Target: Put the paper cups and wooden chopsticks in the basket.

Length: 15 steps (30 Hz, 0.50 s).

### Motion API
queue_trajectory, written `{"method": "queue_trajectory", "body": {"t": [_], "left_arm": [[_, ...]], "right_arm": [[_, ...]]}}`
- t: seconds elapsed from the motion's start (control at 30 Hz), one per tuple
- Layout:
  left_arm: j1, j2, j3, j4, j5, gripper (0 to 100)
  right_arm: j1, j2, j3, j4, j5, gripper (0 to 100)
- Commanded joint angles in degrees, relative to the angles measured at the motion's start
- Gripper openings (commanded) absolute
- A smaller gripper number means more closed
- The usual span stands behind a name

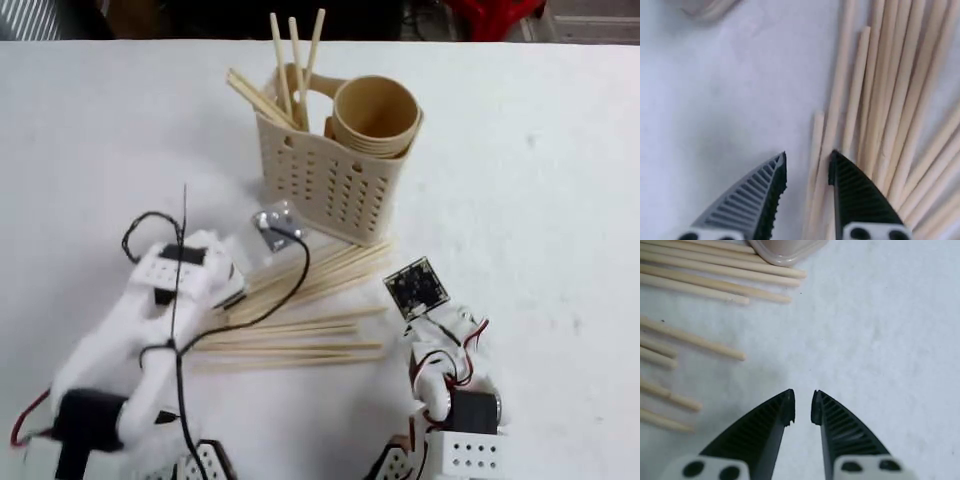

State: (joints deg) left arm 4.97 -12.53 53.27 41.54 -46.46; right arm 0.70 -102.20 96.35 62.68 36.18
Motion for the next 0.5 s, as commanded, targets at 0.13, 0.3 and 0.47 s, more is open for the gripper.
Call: {"method": "queue_trajectory", "body": {"t": [0.13,0.3,0.47], "left_arm": [[-2.9,9.0,-8.8,-1.0,-0.6,15],[-3.1,12.2,-12.9,2.2,-0.7,6],[-3.4,12.2,-13.0,2.6,-0.7,2]], "right_arm": [[-0.3,-0.4,0.5,-0.5,0.4,7.0],[-0.3,-0.4,0.5,-0.5,0.4,7.0],[-0.3,-0.4,0.5,-0.5,0.4,7.0]]}}
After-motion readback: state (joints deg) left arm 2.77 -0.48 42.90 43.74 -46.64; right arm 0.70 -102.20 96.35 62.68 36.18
